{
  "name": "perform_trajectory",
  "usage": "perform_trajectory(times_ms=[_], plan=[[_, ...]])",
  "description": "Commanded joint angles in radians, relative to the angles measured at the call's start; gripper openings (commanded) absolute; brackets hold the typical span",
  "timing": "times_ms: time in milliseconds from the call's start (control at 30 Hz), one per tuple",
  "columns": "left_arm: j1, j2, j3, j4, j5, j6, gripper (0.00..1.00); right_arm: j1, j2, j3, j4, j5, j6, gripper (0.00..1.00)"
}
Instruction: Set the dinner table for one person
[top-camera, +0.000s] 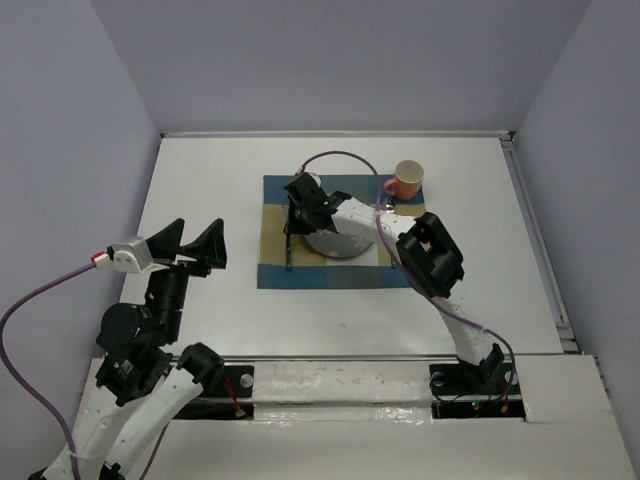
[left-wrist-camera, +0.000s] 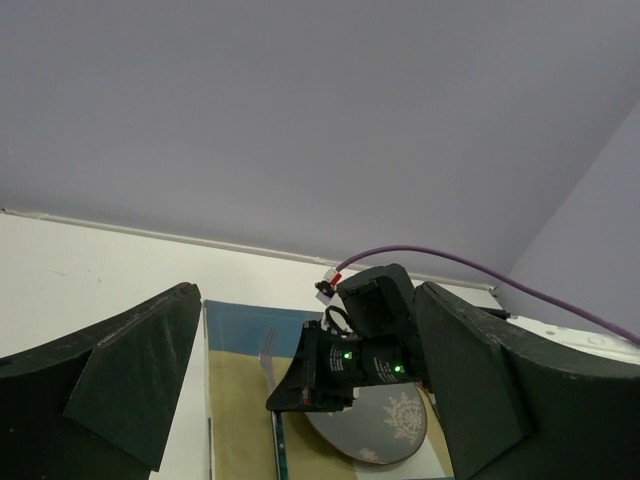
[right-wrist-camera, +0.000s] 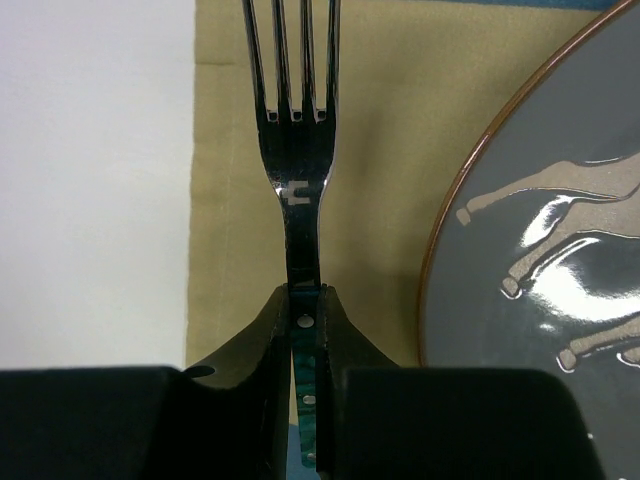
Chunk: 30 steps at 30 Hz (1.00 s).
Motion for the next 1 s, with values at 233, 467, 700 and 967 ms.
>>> perform_trajectory(times_ms=[233,467,700,967], plan=[[0.006,-0.004,-0.002,0.045,0.011,0.001,0.99,0.011,0.058,0.069,0.013,-0.011,0.017,0.14],[0.006,0.001,-0.002,0.046,0.006,0.001,0.99,0.02,0.046,0.072,0.015,-0.011,0.018,0.39],[0.006,0.013,-0.002,0.046,0.0,0.005,0.99,0.02,-0.017,0.063,0.018,0.014,0.008,0.49],[0.009,0.027,-0.005,0.045,-0.037,0.016,0.99,0.049,-0.268,-0.094,0.082,0.047,-0.069,0.52]])
